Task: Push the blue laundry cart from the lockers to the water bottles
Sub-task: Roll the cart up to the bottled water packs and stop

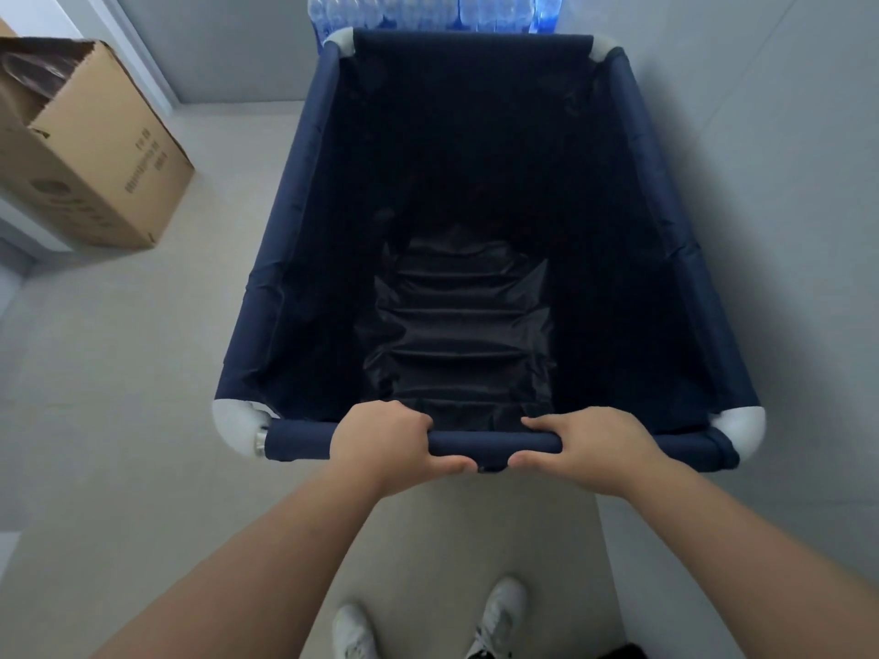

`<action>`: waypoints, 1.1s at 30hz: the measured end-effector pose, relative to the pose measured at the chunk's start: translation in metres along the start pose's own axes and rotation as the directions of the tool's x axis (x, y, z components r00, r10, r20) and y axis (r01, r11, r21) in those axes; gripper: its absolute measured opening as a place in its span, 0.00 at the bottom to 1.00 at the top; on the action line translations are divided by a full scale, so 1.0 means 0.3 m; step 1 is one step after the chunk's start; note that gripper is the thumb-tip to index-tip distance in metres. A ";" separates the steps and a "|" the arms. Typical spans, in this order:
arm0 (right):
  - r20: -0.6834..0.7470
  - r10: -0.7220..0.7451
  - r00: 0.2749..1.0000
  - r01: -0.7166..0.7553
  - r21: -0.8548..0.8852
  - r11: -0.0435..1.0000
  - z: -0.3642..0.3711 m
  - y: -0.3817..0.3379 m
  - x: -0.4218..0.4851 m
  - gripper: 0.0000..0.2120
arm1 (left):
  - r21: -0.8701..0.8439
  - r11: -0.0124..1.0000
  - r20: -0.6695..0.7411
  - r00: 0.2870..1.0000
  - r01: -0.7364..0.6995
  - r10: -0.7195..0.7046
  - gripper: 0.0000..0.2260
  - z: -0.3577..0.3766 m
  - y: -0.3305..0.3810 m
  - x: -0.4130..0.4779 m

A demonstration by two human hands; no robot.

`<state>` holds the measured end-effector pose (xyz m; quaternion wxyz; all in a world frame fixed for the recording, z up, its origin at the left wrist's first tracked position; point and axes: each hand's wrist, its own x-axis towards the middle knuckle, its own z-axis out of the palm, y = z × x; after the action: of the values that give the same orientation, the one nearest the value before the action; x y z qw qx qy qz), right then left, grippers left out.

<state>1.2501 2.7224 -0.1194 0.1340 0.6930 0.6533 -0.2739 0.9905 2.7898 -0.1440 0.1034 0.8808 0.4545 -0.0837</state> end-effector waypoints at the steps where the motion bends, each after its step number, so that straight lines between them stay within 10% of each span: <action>1: -0.003 -0.002 1.000 0.002 -0.012 1.000 -0.003 0.005 0.004 0.48 | 0.007 1.000 -0.014 1.000 -0.002 0.003 0.36 0.001 0.004 0.000; 33: -0.104 -0.018 0.994 0.003 -0.139 0.990 -0.006 0.266 -0.026 0.39 | 0.024 0.996 -0.062 0.994 -0.086 0.088 0.33 0.011 0.245 0.083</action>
<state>1.3286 2.7081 -0.1272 0.1458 0.6920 0.6805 -0.1915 1.0646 2.7668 -0.1454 0.0834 0.9030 0.4177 -0.0561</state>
